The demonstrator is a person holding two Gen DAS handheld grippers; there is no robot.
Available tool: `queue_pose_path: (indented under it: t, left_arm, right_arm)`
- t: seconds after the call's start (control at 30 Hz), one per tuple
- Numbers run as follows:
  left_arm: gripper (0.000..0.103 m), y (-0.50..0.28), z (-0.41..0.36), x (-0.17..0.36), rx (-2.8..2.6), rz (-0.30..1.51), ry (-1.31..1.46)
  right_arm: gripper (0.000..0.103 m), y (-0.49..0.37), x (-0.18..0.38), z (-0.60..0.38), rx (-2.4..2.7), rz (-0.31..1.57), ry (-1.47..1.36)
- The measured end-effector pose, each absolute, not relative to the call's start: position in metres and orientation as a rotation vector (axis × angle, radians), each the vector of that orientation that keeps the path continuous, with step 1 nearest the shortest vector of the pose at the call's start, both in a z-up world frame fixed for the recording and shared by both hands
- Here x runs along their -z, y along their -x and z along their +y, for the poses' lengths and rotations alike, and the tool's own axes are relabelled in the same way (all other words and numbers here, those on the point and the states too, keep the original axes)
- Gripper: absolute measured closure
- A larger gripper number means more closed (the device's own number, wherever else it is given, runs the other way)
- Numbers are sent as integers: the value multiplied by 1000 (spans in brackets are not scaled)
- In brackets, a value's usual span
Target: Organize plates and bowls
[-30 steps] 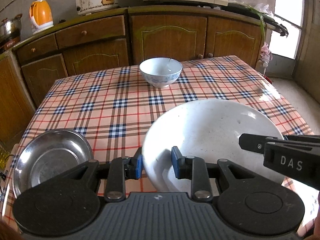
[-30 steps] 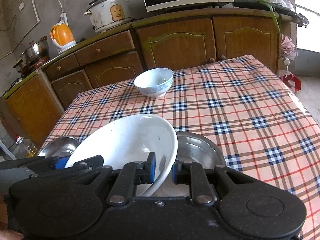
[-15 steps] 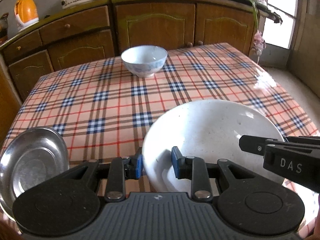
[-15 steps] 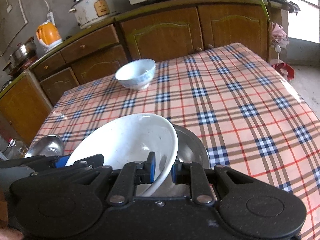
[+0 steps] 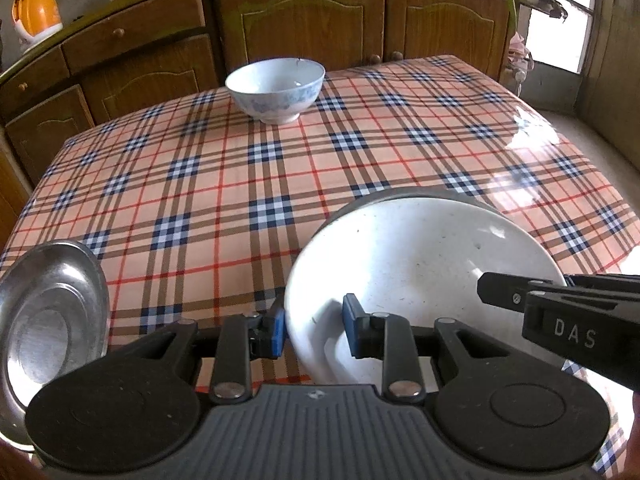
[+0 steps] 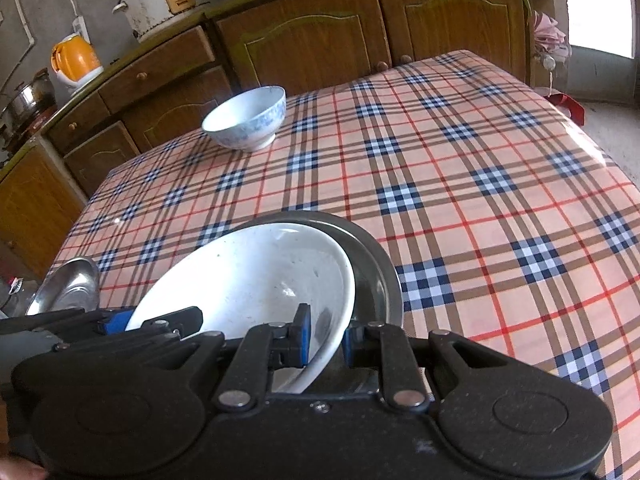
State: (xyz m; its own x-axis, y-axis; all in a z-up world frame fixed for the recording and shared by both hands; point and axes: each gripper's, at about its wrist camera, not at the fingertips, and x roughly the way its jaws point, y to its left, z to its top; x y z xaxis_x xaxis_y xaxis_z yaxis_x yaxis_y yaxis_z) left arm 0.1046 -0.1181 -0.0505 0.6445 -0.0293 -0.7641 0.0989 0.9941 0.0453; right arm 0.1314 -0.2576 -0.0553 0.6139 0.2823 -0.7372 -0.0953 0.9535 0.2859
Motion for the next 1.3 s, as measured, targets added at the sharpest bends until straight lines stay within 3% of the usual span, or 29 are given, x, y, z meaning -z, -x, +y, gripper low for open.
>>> queue_pose_path:
  t: [0.47,0.67,0.73,0.97,1.03,1.07,1.23,1.3]
  left_arm:
    - [74,-110,-120,58,66,876,-68]
    - [71,-111,-119,59,65,878,-64]
    - [70,-111,-118,59,58,879,-63]
    - [70,-110,-112,53,49,869,-43]
    - [68,-110,-110,52,49,867,-36]
    - [67,-110,-109,51,49,865,-33]
    - [68,-107,-109,49,46,858,-36]
    - [66,-105,-107,48,45,852,-32]
  right_arm:
    - [82,-137,59,-255,-210,897,-202]
    - [79,-137,56,-254,-211,895,-197]
    - [72,-136,52,-255,-203,886,-183]
    - [72,-134,48,-261,-215,889,-195]
    - [63,-135,46,-262,-224,891,-198]
    - [53,-136,44,-260,-230,891,-187]
    - [48,-137,35,-255,-216,892,-136]
    - [36,-136,29,-260,-196,864,-134]
